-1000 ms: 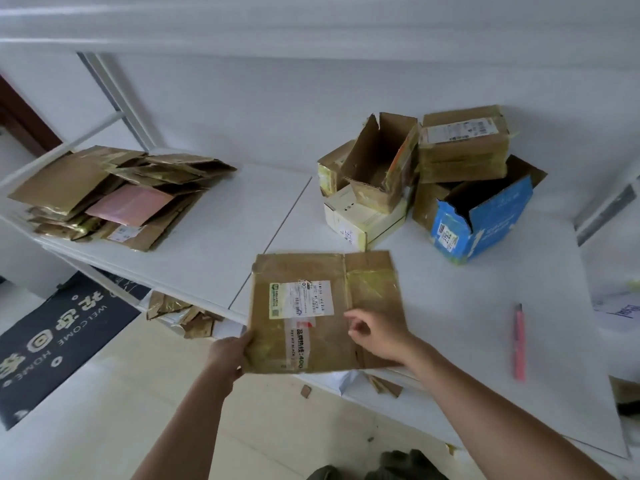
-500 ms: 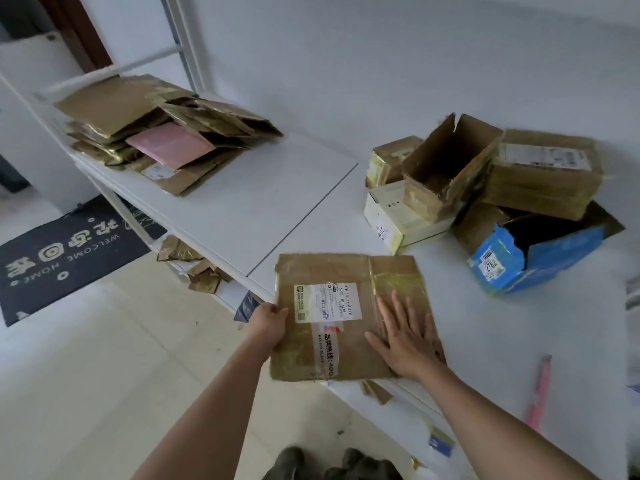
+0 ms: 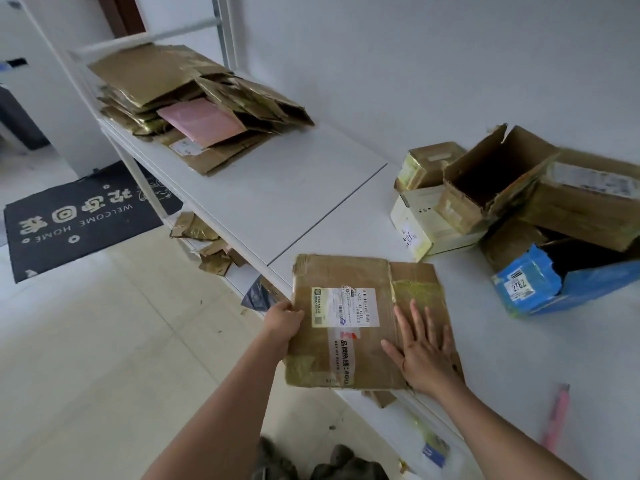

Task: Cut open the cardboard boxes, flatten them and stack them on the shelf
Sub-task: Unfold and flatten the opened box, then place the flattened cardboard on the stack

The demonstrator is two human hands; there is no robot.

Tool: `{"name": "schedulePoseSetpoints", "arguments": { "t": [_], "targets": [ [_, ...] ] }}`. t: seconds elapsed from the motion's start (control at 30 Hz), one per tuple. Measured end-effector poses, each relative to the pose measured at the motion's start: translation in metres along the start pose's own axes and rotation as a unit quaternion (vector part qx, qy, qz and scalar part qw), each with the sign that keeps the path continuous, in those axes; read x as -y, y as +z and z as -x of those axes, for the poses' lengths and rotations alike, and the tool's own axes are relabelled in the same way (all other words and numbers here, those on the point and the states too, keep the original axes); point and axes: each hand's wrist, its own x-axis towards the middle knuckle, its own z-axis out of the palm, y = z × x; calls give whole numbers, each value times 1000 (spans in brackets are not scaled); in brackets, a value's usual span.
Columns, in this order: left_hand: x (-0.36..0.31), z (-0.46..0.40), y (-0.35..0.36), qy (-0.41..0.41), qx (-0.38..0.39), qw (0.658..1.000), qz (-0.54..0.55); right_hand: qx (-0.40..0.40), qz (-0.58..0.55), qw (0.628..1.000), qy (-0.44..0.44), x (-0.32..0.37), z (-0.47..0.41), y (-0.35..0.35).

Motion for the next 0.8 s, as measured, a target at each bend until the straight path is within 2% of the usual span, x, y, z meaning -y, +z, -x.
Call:
{"name": "schedulePoseSetpoints", "arguments": {
  "t": [0.07, 0.13, 0.23, 0.27, 0.33, 0.4, 0.53, 0.7, 0.8],
  "targets": [
    [2, 5, -14, 4, 3, 999, 47, -41, -67, 997, -8, 10, 6, -6],
    [1, 9, -40, 22, -1, 996, 90, -148, -133, 980, -13, 31, 12, -17],
    [-10, 12, -94, 66, -15, 987, 145, -320, -206, 924, 34, 70, 5, -34],
    [-15, 13, -114, 81, -21, 984, 157, -324, -251, 911, 52, 84, -1, -43],
    [-27, 15, -153, 108, -36, 979, 166, -245, -371, 894, 59, 115, -16, -62],
    [-35, 14, -188, 124, -61, 975, 175, -183, -428, 883, 52, 146, -29, -78],
    [-44, 12, -245, 139, -84, 967, 197, -211, -449, 868, 25, 210, -46, -103],
    [-59, 12, -293, 163, -55, 969, 175, -258, -464, 847, -16, 268, -66, -145],
    [-79, 2, -314, 169, -63, 967, 181, -267, -456, 846, -64, 290, -88, -181]
  ]
}}
